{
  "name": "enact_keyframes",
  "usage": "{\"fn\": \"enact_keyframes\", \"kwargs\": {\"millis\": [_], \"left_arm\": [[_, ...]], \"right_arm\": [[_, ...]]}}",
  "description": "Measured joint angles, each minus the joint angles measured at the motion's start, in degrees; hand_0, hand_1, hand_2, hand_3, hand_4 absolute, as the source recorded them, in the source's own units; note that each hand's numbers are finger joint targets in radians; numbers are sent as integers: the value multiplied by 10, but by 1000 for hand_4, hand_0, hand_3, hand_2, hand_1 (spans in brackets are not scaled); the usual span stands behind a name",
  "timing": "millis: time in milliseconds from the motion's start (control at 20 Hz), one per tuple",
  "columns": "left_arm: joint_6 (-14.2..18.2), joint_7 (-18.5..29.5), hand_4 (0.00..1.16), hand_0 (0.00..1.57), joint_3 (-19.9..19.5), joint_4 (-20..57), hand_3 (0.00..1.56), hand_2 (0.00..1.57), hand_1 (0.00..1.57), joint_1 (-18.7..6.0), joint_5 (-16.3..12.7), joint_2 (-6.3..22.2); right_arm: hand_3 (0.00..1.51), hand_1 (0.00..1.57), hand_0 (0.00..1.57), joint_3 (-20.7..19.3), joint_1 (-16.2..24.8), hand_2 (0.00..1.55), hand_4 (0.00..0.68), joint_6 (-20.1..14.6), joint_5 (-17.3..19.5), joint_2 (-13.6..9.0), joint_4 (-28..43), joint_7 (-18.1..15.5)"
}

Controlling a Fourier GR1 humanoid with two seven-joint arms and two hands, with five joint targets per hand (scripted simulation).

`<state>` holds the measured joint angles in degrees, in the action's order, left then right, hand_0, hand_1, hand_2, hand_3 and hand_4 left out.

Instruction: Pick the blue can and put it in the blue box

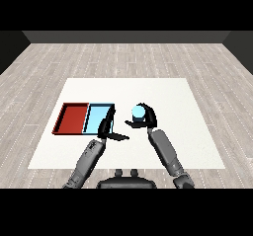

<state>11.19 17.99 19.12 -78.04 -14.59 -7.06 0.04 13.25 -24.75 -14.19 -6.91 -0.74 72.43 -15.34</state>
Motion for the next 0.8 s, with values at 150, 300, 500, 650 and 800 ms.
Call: {"fn": "enact_keyframes", "kwargs": {"millis": [150, 300, 500, 650, 800], "left_arm": [[15, -1, 0, 0, 18, 16, 0, 0, 0, -9, -4, 0], [31, 11, 0, 0, 35, 38, 0, 0, 0, -13, -18, 0], [49, 18, 0, 0, 57, 59, 0, 0, 0, -24, -43, 0], [63, 22, 0, 0, 72, 89, 0, 0, 0, -51, -68, 0], [67, 30, 0, 0, 77, 113, 0, 0, 0, -67, -86, 0]], "right_arm": [[1360, 1437, 1437, 5, 2, 1459, 553, 2, -2, -1, 23, 23], [1365, 1419, 1419, 17, 8, 1456, 555, -3, -1, 1, 37, 28], [1379, 1449, 1449, 13, -24, 1470, 557, 4, -16, 5, -4, 14], [1357, 1435, 1435, 22, -21, 1460, 553, 2, -23, 6, -5, 6], [1373, 1440, 1440, 34, -25, 1464, 559, -4, -29, 5, -3, 7]]}}
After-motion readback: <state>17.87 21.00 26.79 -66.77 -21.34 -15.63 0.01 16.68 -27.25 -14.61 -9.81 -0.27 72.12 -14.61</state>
